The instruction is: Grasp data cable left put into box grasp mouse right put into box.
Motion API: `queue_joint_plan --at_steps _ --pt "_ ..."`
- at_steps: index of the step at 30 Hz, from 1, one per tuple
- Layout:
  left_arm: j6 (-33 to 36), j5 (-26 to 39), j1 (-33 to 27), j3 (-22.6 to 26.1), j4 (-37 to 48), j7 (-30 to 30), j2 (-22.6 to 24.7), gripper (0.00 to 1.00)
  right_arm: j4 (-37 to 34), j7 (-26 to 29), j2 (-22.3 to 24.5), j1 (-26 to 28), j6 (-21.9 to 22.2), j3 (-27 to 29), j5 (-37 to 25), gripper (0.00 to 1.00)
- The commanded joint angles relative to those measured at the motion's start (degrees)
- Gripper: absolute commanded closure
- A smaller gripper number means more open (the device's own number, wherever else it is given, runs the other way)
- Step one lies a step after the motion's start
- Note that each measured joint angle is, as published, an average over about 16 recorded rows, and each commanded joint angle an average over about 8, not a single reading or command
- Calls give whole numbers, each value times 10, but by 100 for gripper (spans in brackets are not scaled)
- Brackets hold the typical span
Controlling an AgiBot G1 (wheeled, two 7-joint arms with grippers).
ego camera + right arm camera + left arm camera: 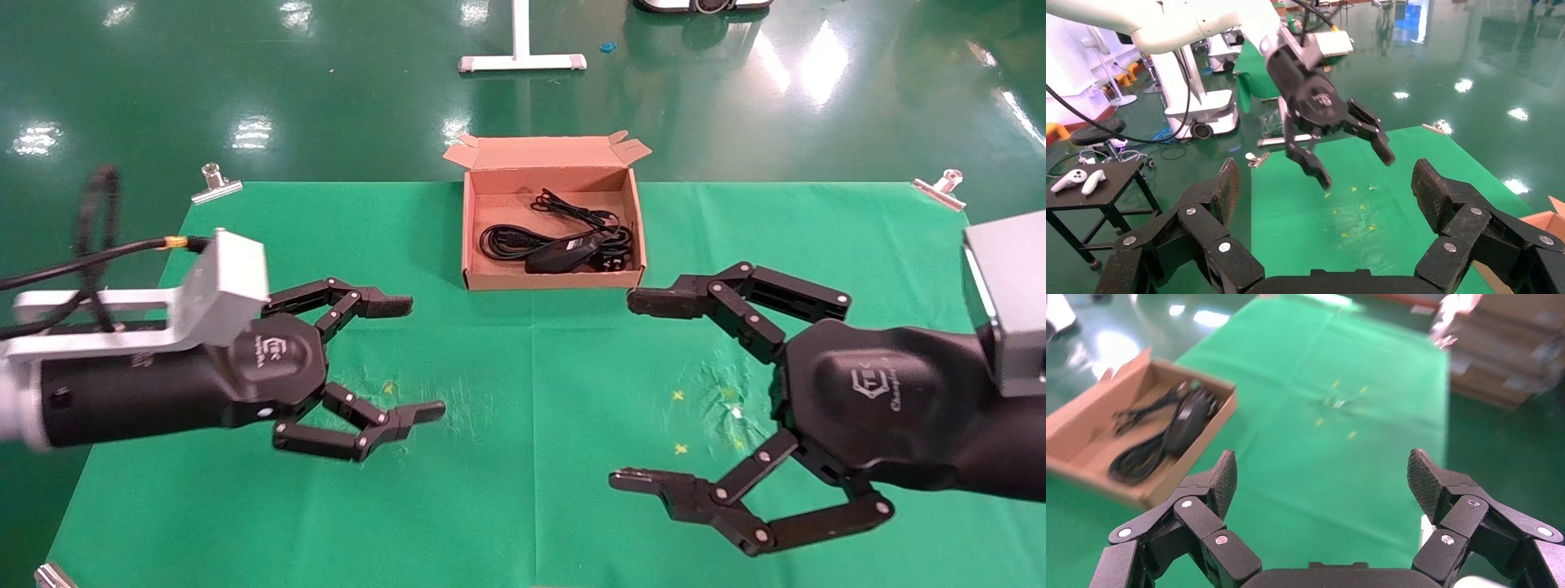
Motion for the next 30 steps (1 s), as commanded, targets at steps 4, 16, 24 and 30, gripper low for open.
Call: queue_joint_plan --at_steps 4,16,24,30 --pt "36 -68 26 -33 0 27 -8 0 0 0 0 0 0 0 0 0" --pt "107 -203 78 -99 -1 78 -23 0 0 0 0 0 0 0 1 0" --pt "109 -207 80 -101 -1 79 -24 0 0 0 0 0 0 -1 1 0" --pt "105 -199 76 -97 0 77 -23 0 0 0 0 0 0 -1 0 0"
